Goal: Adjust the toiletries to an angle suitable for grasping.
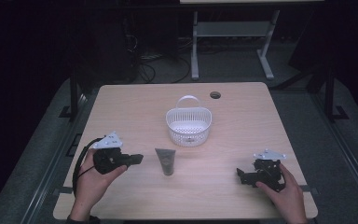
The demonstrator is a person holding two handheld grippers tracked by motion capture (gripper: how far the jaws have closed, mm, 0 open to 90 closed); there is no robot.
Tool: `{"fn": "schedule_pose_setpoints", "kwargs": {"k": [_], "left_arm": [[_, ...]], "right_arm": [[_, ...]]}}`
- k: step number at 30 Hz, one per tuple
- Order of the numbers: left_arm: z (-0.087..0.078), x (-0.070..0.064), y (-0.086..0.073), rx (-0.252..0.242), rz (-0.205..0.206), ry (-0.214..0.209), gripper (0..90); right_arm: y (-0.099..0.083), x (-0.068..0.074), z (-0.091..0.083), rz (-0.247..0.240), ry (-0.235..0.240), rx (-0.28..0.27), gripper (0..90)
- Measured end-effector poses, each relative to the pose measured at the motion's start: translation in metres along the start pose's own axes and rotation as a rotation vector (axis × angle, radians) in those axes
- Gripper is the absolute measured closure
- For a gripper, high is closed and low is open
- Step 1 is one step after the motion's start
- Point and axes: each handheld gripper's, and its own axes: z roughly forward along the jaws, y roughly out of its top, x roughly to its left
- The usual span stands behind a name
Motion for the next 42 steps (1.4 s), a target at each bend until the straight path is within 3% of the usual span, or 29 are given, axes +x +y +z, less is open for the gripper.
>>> {"fn": "schedule_pose_setpoints", "kwargs": {"k": [6,19,42], "left_arm": [[0.006,-0.007,0.012,-0.005,0.032,-0.020,90.0],[0.018,-0.013,0.027,-0.002,0.055,-0.031,90.0],[0.029,-0.003,0.033,0.030,0.057,0.021,90.0]], "right_arm": [[0.000,0.000,0.000,0.000,0.000,0.000,0.0],[0.000,0.000,0.000,0.000,0.000,0.000,0.0],[0.000,0.000,0.000,0.000,0.001,0.000,0.0]]}}
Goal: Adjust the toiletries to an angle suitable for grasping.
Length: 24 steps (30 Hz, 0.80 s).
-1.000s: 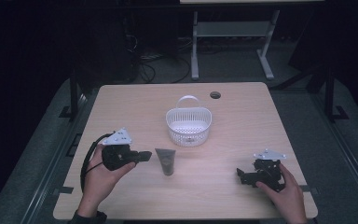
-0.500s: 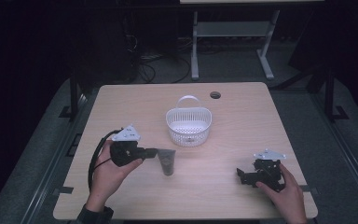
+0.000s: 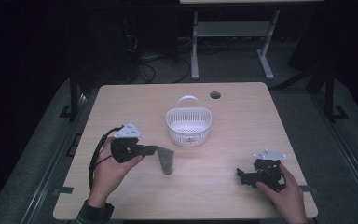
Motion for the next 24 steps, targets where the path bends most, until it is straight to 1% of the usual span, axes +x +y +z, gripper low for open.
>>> {"fn": "schedule_pose_setpoints", "kwargs": {"k": [4,6,8,10,12,14,18,21,22,24], "left_arm": [[0.000,0.003,0.002,-0.002,-0.003,0.006,90.0],[0.002,0.004,0.005,0.003,0.007,0.007,90.0],[0.003,0.005,0.007,0.001,0.003,0.009,90.0],[0.005,0.006,0.009,0.003,0.009,0.013,90.0],[0.006,0.006,0.010,0.001,0.003,0.013,90.0],[0.009,0.009,0.013,0.011,0.019,0.015,90.0],[0.012,0.010,0.014,0.010,0.019,0.014,90.0],[0.010,0.010,0.013,0.008,0.025,0.007,90.0],[0.007,0.009,0.012,0.000,0.031,-0.001,90.0],[0.005,0.009,0.012,-0.001,0.031,-0.003,89.4]], "right_arm": [[0.000,0.000,0.000,0.000,0.000,0.000,0.0],[0.000,0.000,0.000,0.000,0.000,0.000,0.0],[0.000,0.000,0.000,0.001,0.000,0.000,0.0],[0.000,0.000,0.000,0.000,-0.002,0.001,0.0],[0.000,0.000,0.000,0.000,-0.002,0.000,0.0],[0.000,0.000,0.000,0.002,-0.002,0.001,0.0],[0.000,0.000,0.000,0.001,0.000,0.000,0.0],[0.000,0.000,0.000,0.001,-0.001,0.000,0.0],[0.000,0.000,0.000,0.002,-0.001,0.001,0.0],[0.000,0.000,0.000,0.002,-0.002,0.001,0.0]]}}
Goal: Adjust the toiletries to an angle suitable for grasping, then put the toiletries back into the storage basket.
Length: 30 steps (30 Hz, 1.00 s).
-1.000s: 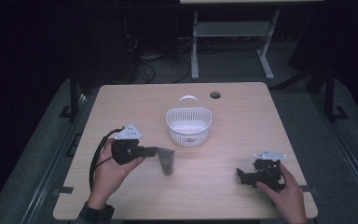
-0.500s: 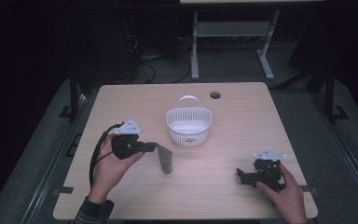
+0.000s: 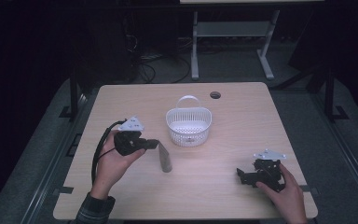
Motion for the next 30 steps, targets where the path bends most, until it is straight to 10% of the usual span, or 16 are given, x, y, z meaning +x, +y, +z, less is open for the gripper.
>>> {"fn": "schedule_pose_setpoints", "kwargs": {"k": [15,30], "left_arm": [[-0.013,-0.008,0.007,0.040,0.037,-0.054,31.6],[0.004,-0.015,0.020,0.078,0.038,-0.025,21.7]], "right_arm": [[0.000,0.000,0.000,-0.002,0.001,-0.001,0.0],[0.000,0.000,0.000,-0.002,0.001,-0.001,0.0]]}}
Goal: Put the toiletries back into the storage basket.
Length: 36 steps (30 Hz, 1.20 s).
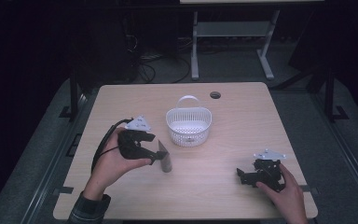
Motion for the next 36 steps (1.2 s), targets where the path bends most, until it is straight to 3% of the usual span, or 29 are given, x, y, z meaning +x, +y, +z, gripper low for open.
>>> {"fn": "schedule_pose_setpoints", "kwargs": {"k": [16,36], "left_arm": [[0.028,-0.003,0.006,0.033,0.018,-0.001,21.7],[0.038,-0.003,0.005,0.063,0.035,0.003,28.9]], "right_arm": [[0.000,0.000,0.000,0.000,0.000,-0.001,0.0],[0.000,0.000,0.000,0.000,0.000,0.000,0.0]]}}
